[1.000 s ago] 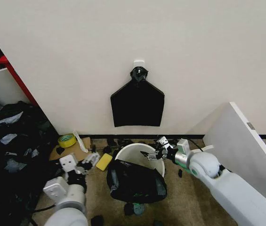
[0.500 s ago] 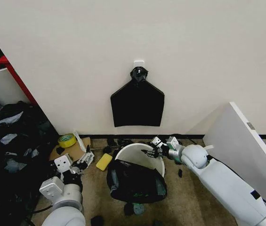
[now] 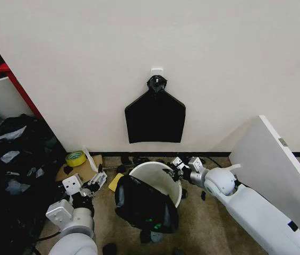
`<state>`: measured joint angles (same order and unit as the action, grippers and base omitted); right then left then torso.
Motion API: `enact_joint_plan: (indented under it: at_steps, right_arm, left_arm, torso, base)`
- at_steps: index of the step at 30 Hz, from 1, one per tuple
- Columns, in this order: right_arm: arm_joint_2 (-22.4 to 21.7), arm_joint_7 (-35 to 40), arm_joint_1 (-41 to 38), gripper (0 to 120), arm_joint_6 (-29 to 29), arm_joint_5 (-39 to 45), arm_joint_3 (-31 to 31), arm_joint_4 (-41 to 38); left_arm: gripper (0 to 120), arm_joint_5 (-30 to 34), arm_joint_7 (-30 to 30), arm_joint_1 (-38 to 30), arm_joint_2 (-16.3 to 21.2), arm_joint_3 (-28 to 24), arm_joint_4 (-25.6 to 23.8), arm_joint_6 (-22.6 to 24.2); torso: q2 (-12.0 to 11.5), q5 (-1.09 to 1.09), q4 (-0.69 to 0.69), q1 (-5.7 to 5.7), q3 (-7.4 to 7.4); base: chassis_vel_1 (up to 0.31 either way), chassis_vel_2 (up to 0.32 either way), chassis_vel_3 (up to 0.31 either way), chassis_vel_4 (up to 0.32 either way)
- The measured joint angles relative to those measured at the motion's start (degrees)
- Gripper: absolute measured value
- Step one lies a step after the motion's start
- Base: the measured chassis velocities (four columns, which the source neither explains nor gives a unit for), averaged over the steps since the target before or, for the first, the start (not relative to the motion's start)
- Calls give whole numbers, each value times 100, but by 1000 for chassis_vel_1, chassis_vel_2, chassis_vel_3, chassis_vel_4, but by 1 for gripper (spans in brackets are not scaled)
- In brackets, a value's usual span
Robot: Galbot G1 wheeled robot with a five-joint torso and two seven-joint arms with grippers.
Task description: Place the garbage bag over the trash bin.
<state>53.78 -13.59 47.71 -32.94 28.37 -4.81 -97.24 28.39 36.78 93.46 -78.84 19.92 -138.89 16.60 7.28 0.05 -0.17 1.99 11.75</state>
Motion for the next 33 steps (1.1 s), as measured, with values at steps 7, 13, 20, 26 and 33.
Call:
enact_joint_plan:
  at_steps: [7,13,20,26,33]
  right_arm:
    - [-249,3603,1035,2,33,2766,215,-1331]
    - [62,5568,2154,1,1514,3330,380,-2102]
    - [450,6170,2671,1,1954,3245,427,-2263]
    - [949,6462,2873,1,2220,3008,347,-2153]
    - [1199,6534,2886,1,2361,2845,301,-2041]
  left_arm:
    - [100,30,-4,-8,41,-66,-5,0]
    - [100,35,-87,-45,156,-194,55,2]
    - [100,-44,-176,-38,274,-325,51,3]
    - [100,-93,-191,31,367,-398,-20,4]
    - [100,-76,-189,23,439,-371,-48,6]
  torso:
    - [0,-2,-3,0,0]
    - [0,-1,-2,0,0]
    - [0,-2,-2,0,0]
    - [0,-2,-1,0,0]
    - [0,-1,-1,0,0]
  base:
    - [0,0,0,0]
    - [0,0,0,0]
    - [0,0,0,0]
    - [0,0,0,0]
    - [0,0,0,0]
